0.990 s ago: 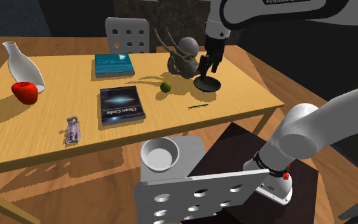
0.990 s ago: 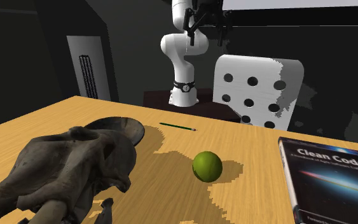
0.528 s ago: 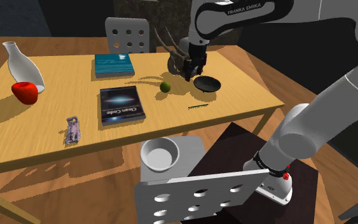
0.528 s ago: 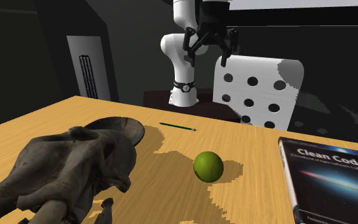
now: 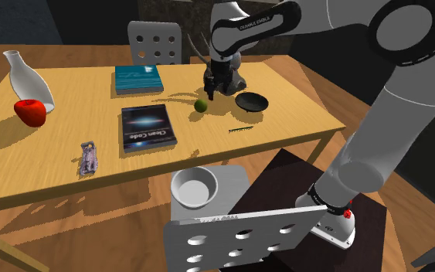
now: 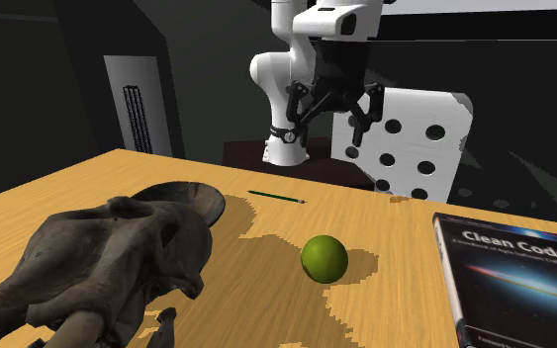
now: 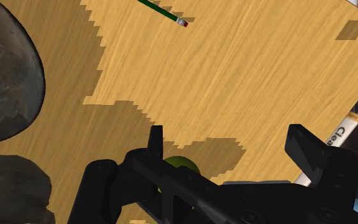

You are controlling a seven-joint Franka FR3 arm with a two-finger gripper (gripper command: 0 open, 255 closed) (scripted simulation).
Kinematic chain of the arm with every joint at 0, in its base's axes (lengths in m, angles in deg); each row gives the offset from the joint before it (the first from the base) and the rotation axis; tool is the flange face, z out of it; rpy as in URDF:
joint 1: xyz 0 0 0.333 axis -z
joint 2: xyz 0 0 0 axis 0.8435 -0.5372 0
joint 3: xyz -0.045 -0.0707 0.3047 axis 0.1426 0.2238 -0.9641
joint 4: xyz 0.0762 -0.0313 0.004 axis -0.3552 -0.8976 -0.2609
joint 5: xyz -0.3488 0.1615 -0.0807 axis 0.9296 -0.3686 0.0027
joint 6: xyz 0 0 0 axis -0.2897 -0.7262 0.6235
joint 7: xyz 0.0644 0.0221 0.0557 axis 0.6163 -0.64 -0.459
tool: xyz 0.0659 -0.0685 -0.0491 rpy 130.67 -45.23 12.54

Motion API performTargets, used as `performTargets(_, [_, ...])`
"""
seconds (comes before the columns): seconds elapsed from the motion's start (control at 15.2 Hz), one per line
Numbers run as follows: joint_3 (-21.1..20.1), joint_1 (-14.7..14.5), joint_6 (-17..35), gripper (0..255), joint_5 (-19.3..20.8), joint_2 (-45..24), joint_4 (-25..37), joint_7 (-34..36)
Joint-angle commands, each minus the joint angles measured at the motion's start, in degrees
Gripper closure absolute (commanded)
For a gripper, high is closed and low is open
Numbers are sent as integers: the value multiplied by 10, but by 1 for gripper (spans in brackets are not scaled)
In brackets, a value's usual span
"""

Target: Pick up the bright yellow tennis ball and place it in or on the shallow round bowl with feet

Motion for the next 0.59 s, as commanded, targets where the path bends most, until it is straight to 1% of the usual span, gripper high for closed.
performTargets(0.0, [2,2,7,0,0,-45,37,0])
performTargets(0.26, [4,5,10,0,-1,-137,125,1])
performTargets(0.53, [6,8,0,0,-4,-233,231,2])
